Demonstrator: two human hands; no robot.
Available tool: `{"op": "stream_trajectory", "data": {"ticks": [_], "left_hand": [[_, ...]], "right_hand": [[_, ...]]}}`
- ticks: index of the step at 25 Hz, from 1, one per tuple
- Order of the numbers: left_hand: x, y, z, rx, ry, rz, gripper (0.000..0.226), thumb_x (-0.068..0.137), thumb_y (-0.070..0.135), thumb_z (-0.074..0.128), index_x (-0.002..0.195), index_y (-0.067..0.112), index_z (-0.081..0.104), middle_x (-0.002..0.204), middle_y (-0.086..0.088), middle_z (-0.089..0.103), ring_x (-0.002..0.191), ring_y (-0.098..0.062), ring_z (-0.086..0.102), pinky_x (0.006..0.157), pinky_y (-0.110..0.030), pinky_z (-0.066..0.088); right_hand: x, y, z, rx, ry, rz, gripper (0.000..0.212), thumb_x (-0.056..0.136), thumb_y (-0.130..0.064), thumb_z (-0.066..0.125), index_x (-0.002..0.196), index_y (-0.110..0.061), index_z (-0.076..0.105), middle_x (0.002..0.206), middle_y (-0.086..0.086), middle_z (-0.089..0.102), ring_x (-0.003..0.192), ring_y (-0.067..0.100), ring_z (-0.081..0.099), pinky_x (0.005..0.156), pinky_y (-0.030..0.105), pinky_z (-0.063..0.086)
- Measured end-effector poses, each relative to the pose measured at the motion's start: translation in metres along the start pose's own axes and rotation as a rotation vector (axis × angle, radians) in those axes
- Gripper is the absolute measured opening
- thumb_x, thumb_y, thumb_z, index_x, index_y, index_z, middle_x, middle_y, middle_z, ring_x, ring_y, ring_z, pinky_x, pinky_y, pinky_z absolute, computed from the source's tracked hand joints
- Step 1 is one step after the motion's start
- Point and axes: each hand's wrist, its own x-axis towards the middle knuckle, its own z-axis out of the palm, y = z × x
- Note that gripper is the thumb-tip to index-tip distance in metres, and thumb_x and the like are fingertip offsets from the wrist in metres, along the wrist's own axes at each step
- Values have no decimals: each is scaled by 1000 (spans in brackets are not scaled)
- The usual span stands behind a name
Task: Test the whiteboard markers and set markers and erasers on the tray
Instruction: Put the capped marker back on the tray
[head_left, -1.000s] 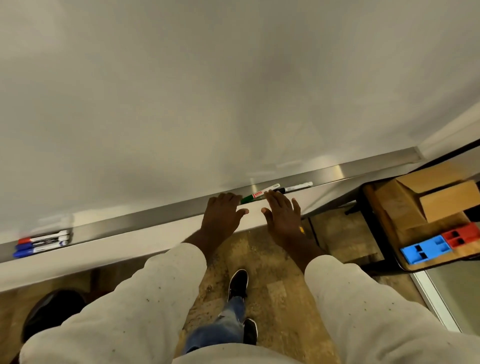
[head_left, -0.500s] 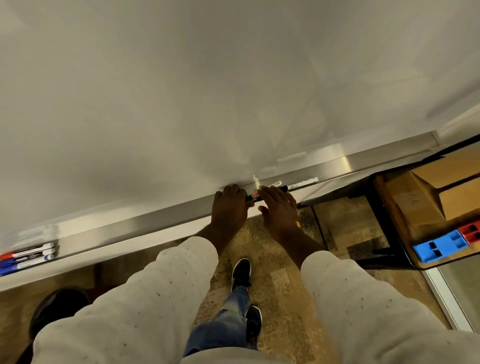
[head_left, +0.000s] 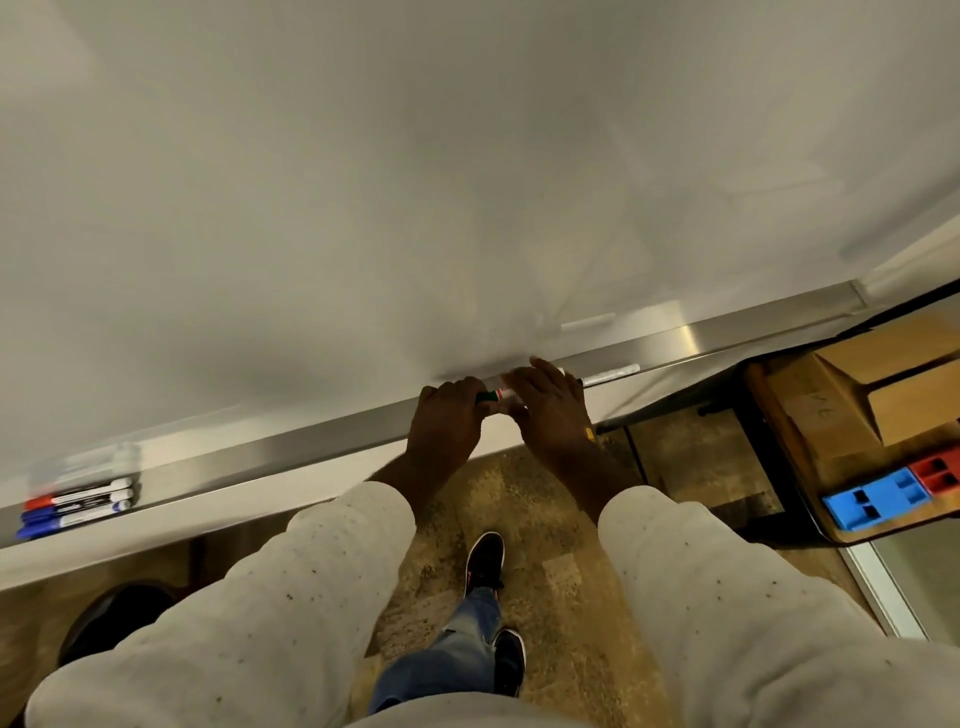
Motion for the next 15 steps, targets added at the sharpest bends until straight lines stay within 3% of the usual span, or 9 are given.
{"op": "stream_trajectory", "data": {"ticks": [3, 5, 12, 15], "left_hand": [[-16, -5, -21, -107, -4, 58, 20, 97, 35, 54, 100, 19, 64, 87, 3, 69, 75, -19, 62, 75, -34, 43], [-30, -11, -36, -157, -18, 88, 20, 96, 35, 55, 101, 22, 69, 90, 3, 72, 75, -17, 64, 72, -28, 44], [-85, -18, -90, -133, -13, 99, 21, 96, 32, 55, 102, 22, 72, 92, 1, 71, 78, -19, 63, 67, -24, 37], [-111, -17, -116, -110, 39, 100, 21, 96, 32, 55, 102, 21, 73, 90, 0, 71, 76, -19, 62, 66, -24, 37]], "right_hand": [[-4, -14, -9, 68, 5, -44, 31, 82, -25, 76, 112, -21, 72, 104, 4, 66, 106, 30, 58, 85, 48, 50], [-9, -27, -18, 101, -3, -99, 24, 81, -25, 77, 104, -20, 75, 95, 4, 66, 96, 29, 58, 78, 45, 49], [-44, -78, -41, 144, -51, -197, 24, 87, -43, 65, 106, -31, 72, 97, -4, 61, 99, 20, 51, 81, 32, 28], [-60, -105, -49, 159, -18, -218, 25, 85, -47, 59, 100, -33, 73, 94, -5, 61, 96, 19, 51, 80, 34, 29]]}}
